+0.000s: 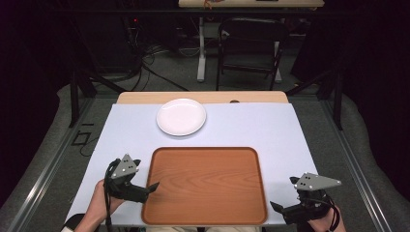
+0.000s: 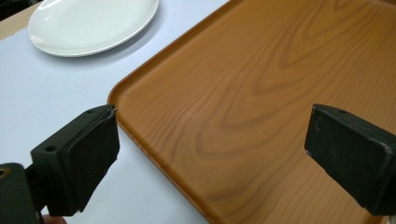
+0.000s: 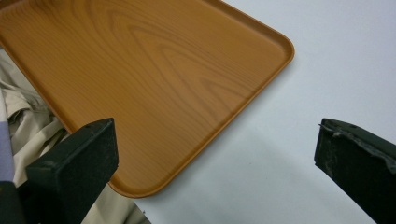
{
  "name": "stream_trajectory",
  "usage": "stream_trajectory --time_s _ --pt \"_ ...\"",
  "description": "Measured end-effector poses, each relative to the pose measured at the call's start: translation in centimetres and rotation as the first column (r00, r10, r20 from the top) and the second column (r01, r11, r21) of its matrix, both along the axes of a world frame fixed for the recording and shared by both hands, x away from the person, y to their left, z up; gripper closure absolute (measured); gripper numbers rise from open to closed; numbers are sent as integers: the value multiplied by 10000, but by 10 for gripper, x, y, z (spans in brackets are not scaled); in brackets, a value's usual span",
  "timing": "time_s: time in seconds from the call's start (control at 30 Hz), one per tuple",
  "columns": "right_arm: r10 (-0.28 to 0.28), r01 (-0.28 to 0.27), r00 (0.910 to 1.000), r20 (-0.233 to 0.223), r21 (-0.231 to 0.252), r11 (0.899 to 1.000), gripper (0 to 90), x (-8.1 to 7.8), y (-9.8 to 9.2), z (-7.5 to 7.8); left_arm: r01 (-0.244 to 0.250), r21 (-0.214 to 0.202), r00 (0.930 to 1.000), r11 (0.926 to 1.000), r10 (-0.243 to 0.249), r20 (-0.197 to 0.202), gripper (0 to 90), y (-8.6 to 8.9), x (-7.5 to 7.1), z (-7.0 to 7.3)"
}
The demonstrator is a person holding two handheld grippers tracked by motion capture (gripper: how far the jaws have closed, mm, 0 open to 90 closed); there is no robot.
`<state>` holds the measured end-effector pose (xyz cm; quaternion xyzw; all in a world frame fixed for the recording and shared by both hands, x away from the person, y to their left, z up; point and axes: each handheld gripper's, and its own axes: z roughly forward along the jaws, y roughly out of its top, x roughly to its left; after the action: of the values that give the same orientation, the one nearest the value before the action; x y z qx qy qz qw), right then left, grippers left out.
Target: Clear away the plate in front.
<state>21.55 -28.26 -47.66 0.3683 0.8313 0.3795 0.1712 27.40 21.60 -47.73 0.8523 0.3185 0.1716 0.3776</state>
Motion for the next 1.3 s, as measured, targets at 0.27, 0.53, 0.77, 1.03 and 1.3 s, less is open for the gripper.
stream_trajectory --time_s 0.27,0.53,0.77,1.03,1.3 --pt "5 -5 10000 -7 4 10000 0 0 0 0 134 -18 9999 9999 -134 -50 28 -14 10 0" --pt "4 -4 10000 -20 0 10000 0 0 0 0 324 147 9995 9994 -324 -13 26 -27 17 0" --pt "3 -3 10000 -31 -2 10000 0 0 0 0 291 82 9996 9995 -291 -9 26 -33 23 2" --pt "-26 26 10000 -49 24 10000 0 1 0 0 270 -58 9996 9996 -270 -22 24 -39 31 2" --pt "321 -322 9995 33 55 9995 0 5 1 -1 232 -229 9997 9995 -233 -29 23 -43 37 2"
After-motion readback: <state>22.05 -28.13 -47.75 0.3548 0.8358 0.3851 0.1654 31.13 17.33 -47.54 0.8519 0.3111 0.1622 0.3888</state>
